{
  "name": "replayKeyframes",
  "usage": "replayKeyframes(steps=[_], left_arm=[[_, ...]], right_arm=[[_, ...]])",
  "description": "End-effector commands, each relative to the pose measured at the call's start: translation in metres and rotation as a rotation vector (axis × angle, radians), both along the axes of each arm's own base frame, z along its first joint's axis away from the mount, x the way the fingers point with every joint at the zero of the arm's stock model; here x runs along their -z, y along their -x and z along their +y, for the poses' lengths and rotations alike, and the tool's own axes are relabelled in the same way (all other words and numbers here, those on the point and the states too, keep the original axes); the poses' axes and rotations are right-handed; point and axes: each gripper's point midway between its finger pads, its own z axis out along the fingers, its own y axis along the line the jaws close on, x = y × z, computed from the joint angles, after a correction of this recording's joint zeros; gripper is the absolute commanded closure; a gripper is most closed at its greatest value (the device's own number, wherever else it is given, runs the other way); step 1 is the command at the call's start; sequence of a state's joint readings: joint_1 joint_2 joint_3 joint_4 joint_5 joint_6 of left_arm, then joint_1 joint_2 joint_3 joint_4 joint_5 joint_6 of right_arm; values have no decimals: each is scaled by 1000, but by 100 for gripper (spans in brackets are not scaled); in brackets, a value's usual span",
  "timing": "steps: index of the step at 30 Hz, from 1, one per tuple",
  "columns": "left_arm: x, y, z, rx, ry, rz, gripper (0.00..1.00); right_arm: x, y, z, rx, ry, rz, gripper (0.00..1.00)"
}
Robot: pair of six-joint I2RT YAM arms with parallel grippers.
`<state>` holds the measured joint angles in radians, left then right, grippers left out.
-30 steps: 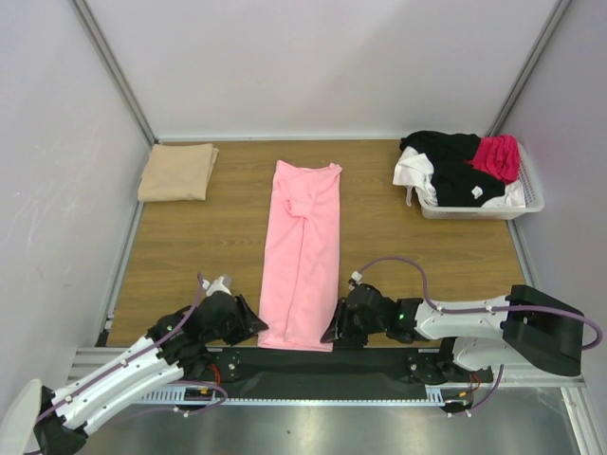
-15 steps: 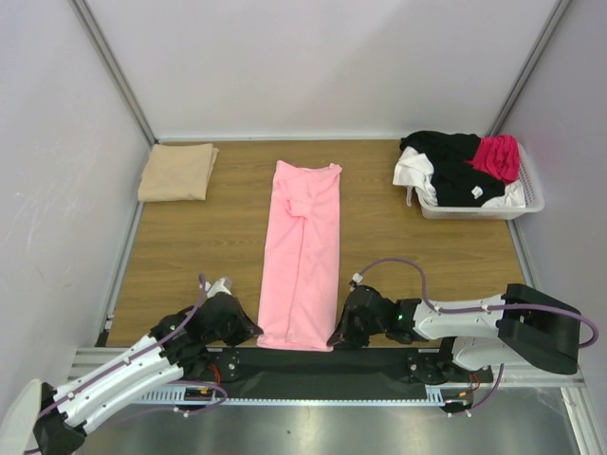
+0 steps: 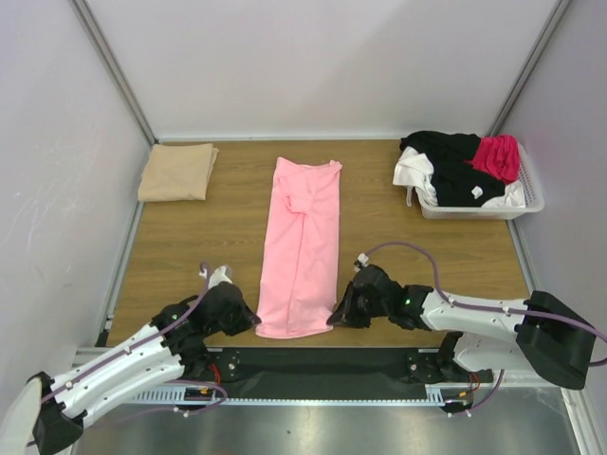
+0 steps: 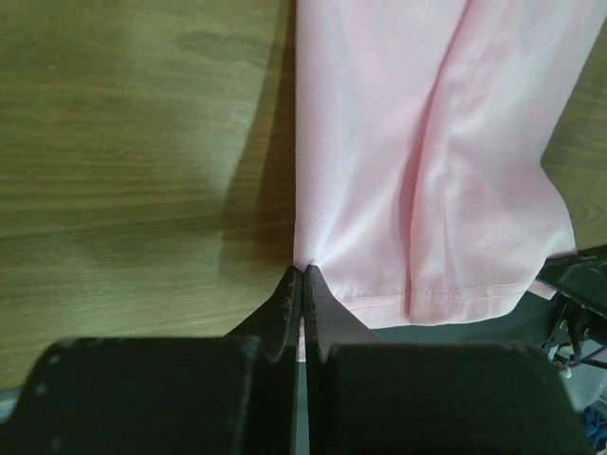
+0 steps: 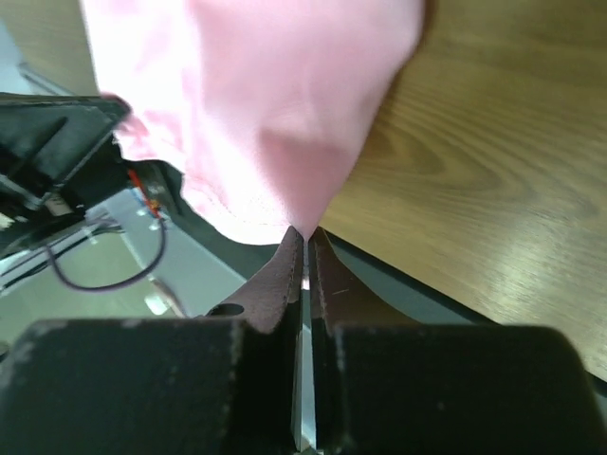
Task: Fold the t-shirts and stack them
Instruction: Fold the tshirt
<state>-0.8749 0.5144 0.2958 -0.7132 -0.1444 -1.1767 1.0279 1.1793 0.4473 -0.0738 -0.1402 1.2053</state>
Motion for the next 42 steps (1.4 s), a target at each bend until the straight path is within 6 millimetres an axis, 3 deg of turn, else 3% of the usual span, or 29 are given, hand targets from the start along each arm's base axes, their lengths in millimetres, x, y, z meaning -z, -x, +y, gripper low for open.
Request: replayKeyframes(steps=[1, 6, 7, 10, 11, 12, 13, 14, 16, 17, 18, 20, 24, 28, 34, 38, 42], left_arm=[[-27, -21, -11, 7, 6, -96, 100], [-53, -43, -17, -8, -9, -146, 100], [-58, -52, -17, -23, -5, -156, 100], [-76, -75, -23, -23, 1, -191, 100], [-78, -80, -24, -13, -9, -193, 100], [-93, -89, -31, -6, 15, -214, 100], [-94, -99, -29, -20, 9, -208, 100], [-97, -109, -34, -9, -7, -195, 100], [-99, -124, -40, -5, 19, -167, 99], [-88, -131, -42, -3, -2, -125, 100], [-98, -142, -47, -5, 11, -137, 100], [-99, -153, -50, 8, 9, -112, 100], [-99, -186, -54, 5, -16, -81, 100], [-94, -210, -50, -27, 5, -63, 100], [-89, -233, -56, -20, 16, -32, 100], [-88, -245, -59, -18, 24, -21, 100], [-83, -255, -54, -36, 29, -4, 100]], right_arm=[[-18, -17, 4, -24, -29, -29, 100], [-30, -42, 8, -74, -44, -34, 100], [-39, -57, 8, -58, -58, -51, 100], [-46, -80, 5, -62, -69, -42, 100], [-61, -89, 9, -72, -104, -54, 100], [-64, -95, 7, -69, -105, -51, 100], [-65, -103, 7, -79, -103, -57, 100], [-79, -120, 6, -63, -128, -73, 100], [-78, -134, 4, -81, -132, -69, 100], [-80, -143, 1, -81, -143, -62, 100], [-90, -154, 4, -89, -160, -83, 100], [-81, -165, 4, -115, -161, -59, 100], [-85, -205, -5, -71, -199, -83, 100], [-77, -226, -14, -28, -200, -66, 100], [-66, -247, -15, -54, -218, -21, 100], [-72, -273, -18, -68, -216, -49, 100], [-63, -280, -22, -76, -201, -26, 100]])
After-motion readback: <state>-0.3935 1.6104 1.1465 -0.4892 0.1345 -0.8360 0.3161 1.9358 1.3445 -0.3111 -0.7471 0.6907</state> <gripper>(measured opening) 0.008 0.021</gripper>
